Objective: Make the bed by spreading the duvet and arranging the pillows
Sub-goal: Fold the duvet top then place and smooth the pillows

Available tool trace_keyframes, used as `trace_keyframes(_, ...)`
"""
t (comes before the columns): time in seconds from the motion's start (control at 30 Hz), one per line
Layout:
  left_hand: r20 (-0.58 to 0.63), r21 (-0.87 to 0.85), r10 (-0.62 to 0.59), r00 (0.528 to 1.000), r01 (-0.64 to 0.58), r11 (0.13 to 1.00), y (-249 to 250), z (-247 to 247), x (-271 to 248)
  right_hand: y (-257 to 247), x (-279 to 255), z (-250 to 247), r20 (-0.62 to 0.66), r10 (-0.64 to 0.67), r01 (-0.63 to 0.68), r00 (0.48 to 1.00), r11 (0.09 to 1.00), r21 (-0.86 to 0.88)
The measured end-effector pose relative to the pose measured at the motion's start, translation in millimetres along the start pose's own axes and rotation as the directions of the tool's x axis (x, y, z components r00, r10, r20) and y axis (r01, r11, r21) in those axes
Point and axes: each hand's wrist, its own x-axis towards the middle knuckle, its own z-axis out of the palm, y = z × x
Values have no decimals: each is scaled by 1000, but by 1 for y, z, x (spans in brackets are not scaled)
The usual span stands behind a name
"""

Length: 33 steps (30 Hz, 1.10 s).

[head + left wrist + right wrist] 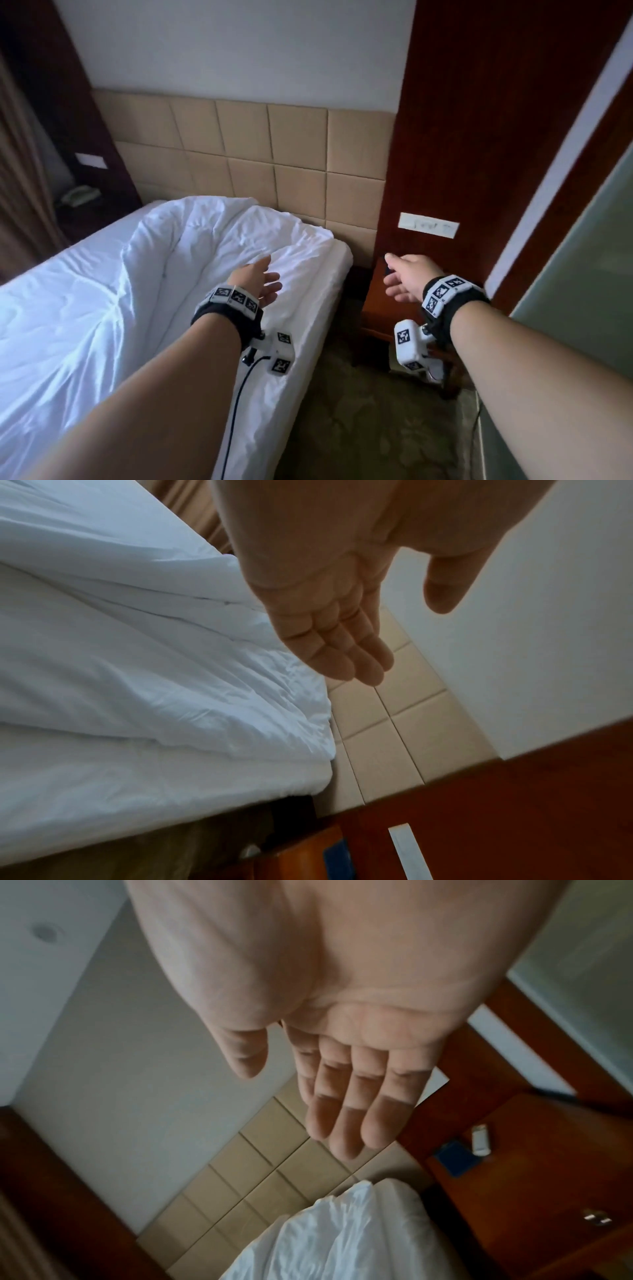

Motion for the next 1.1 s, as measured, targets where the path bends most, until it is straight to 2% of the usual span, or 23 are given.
trace_keyframes(0.27,-245,-82,-52,968,33,996,46,-50,143,-60,181,115,231,-10,24,973,998,-55)
trace_keyframes(0.4,-306,-108,-51,951,19,994,78,-74,220,-81,266,172,248,-25,48,968,995,-89)
trace_keyframes(0.67,-421,-206,-86,903,-3,979,135,-112,335,-150,404,270,401,3,80,916,978,-191)
trace_keyframes(0.9,-568,-288,-211,795,48,956,123,-128,451,-157,549,387,554,73,139,829,933,-332)
trace_keyframes(1.03,-610,-355,-352,710,153,922,97,-120,526,-130,632,444,631,206,133,748,884,-447)
trace_keyframes(1.1,-616,-401,-410,672,180,898,84,-110,558,-113,670,464,624,277,125,731,845,-520)
